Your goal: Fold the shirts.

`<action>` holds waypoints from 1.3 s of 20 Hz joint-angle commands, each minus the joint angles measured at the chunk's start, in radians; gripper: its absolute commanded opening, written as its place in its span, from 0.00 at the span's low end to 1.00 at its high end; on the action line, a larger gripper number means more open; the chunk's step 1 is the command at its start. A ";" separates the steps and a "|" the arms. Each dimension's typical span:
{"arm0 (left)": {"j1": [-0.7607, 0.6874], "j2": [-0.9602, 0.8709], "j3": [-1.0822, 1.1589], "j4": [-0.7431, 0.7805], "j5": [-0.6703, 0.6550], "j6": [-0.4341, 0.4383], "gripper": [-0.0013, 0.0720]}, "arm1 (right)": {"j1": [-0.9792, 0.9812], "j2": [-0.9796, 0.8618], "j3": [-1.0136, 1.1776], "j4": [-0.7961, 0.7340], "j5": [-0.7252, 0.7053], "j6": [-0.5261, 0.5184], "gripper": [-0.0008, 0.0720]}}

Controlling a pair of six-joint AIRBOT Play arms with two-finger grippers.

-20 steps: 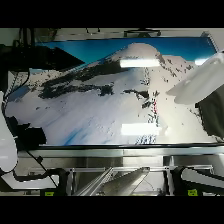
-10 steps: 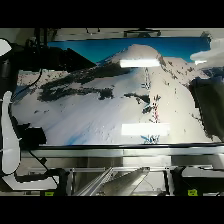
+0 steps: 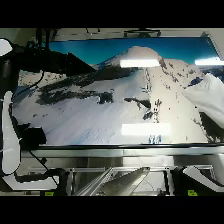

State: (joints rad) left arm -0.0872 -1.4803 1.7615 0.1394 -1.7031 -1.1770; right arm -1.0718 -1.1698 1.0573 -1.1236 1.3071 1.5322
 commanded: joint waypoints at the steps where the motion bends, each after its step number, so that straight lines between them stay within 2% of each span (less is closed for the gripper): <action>1: -0.001 0.000 0.000 0.000 -0.007 -0.002 0.02 | -0.054 0.023 -0.117 -0.073 -0.034 -0.021 0.87; 2: -0.001 0.000 0.000 0.000 -0.007 -0.002 0.02 | -0.054 0.024 -0.116 -0.073 -0.034 -0.025 0.98; 6: -0.001 0.000 0.000 0.000 -0.007 -0.002 0.02 | -0.048 0.041 -0.115 -0.047 0.011 -0.024 0.98; 10: 0.001 0.000 0.000 0.000 -0.003 -0.002 0.02 | -0.029 0.090 -0.066 0.056 0.081 -0.028 0.96; 12: 0.002 0.000 0.000 0.000 -0.002 -0.002 0.02 | 0.024 0.131 -0.032 0.076 0.110 -0.027 0.68; 14: 0.002 0.002 0.000 0.002 -0.003 -0.002 0.02 | 0.104 0.188 -0.028 0.127 0.113 -0.024 0.66; 15: -0.002 0.010 0.000 0.031 0.002 -0.002 0.02 | 0.162 0.214 -0.029 0.167 0.110 -0.026 0.53; 16: -0.008 0.026 -0.001 0.095 0.014 -0.006 0.02 | 0.227 0.234 -0.029 0.198 0.099 -0.045 0.11; 17: -0.019 0.049 -0.001 0.192 0.036 -0.031 0.02 | 0.308 0.254 -0.031 0.221 0.073 -0.048 0.04; 19: -0.051 0.108 -0.002 0.385 0.067 -0.068 0.02 | 0.491 0.272 -0.031 0.243 0.025 -0.047 0.04; 20: -0.065 0.148 -0.022 0.430 0.089 -0.071 0.02 | 0.585 0.274 -0.031 0.243 0.011 -0.047 0.04; 23: -0.068 0.320 -0.225 0.439 0.180 -0.072 0.02 | 0.877 0.280 -0.059 0.242 -0.043 -0.048 0.04; 26: -0.034 0.513 -0.553 0.438 0.244 -0.073 0.04 | 1.094 0.335 -0.160 0.242 -0.145 -0.053 0.04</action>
State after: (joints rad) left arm -0.1383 -1.1233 1.4460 0.5358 -1.5379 -1.2427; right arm -0.1905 -0.8753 0.9649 -0.8909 1.2583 1.4834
